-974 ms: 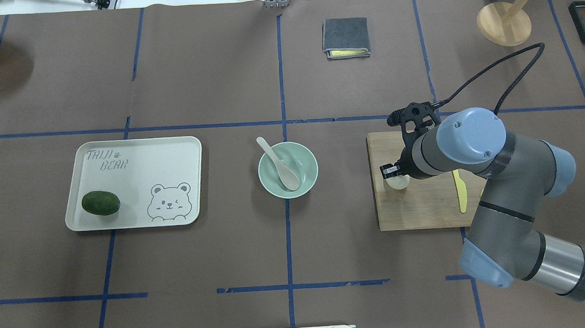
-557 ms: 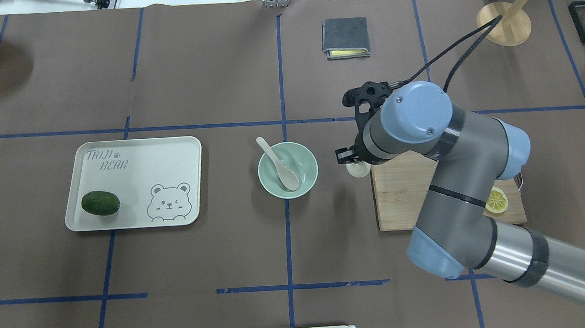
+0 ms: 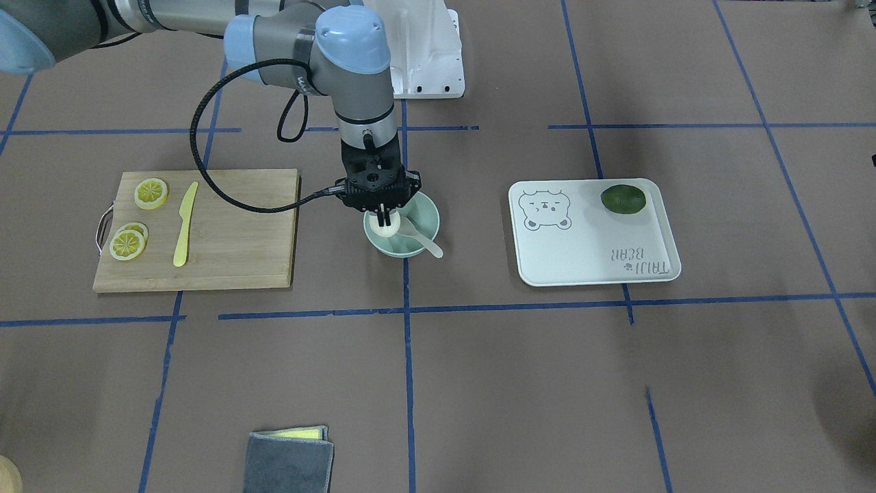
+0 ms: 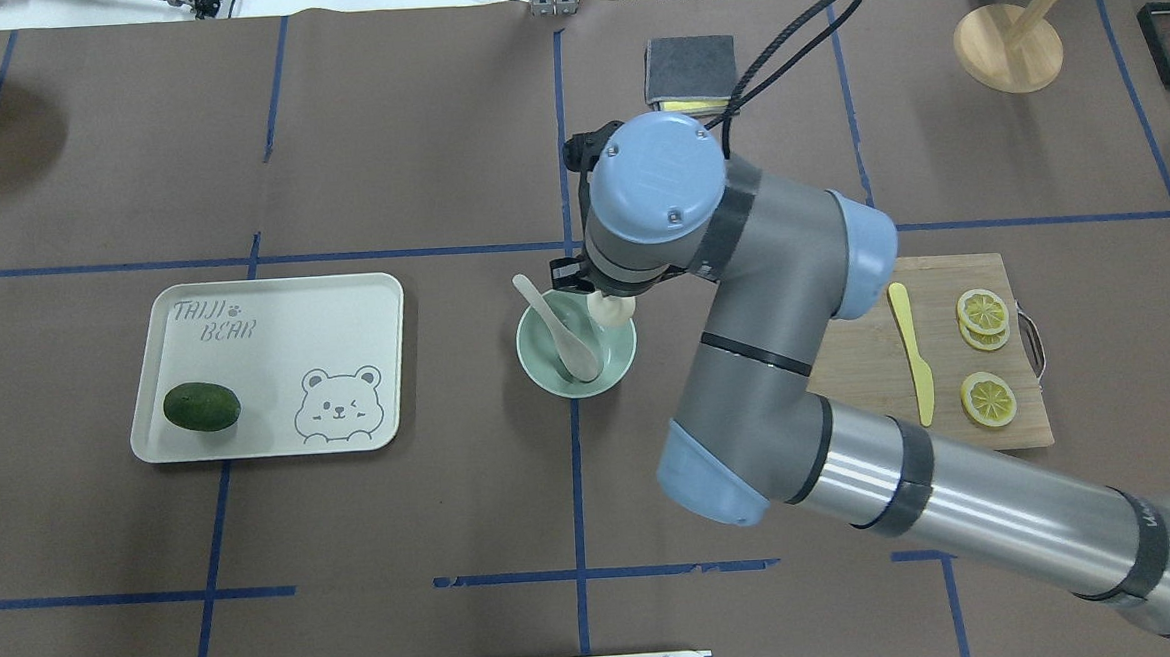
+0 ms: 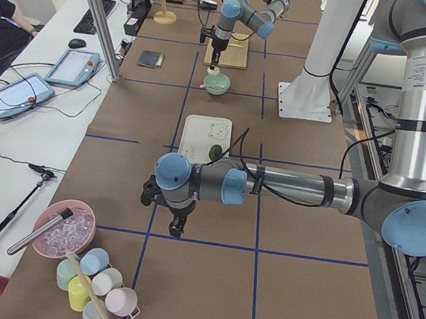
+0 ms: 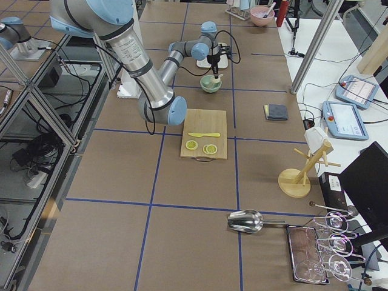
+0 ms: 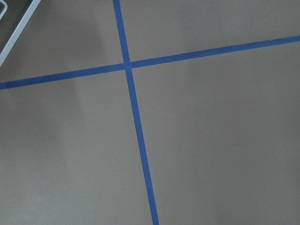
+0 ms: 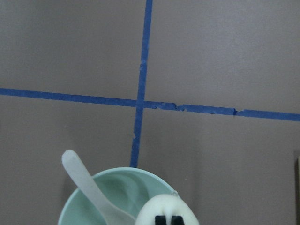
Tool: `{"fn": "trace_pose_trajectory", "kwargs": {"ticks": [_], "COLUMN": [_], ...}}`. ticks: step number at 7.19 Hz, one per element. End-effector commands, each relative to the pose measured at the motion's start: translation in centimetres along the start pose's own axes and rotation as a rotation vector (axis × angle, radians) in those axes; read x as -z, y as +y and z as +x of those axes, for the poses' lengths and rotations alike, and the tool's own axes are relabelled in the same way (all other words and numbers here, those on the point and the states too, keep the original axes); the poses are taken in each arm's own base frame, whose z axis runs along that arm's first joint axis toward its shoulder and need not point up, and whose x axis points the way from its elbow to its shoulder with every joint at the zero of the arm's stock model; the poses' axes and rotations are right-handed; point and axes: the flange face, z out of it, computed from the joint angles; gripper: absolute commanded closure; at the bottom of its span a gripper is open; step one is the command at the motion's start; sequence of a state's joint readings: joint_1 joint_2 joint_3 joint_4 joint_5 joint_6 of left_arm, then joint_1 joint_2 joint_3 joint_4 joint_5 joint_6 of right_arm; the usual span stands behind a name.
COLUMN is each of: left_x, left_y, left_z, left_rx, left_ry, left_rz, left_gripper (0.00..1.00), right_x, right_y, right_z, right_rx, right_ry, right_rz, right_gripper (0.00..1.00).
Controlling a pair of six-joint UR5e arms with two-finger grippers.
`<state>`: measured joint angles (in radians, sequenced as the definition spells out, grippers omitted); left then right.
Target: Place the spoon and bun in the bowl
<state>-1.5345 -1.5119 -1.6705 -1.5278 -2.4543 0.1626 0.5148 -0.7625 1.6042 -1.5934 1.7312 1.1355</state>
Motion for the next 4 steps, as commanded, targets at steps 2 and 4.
{"fn": "trace_pose_trajectory", "kwargs": {"ticks": [2,4], "left_x": [0.04,0.04], "left_y": [-0.12,-0.12], "left_z": [0.08,0.08], "left_rx": [-0.002,-0.002], "left_ry": [0.0,0.0], "left_rz": [0.001,0.001], "left_gripper": [0.0,0.0], "right_x": [-2.22,-1.5], "right_y": [2.15,1.99], "right_z": [-1.3,-1.36], "right_rx": [0.016,0.024], "right_ry": [0.027,0.015], "right_rz": [0.001,0.009], "right_gripper": [0.0,0.0]}}
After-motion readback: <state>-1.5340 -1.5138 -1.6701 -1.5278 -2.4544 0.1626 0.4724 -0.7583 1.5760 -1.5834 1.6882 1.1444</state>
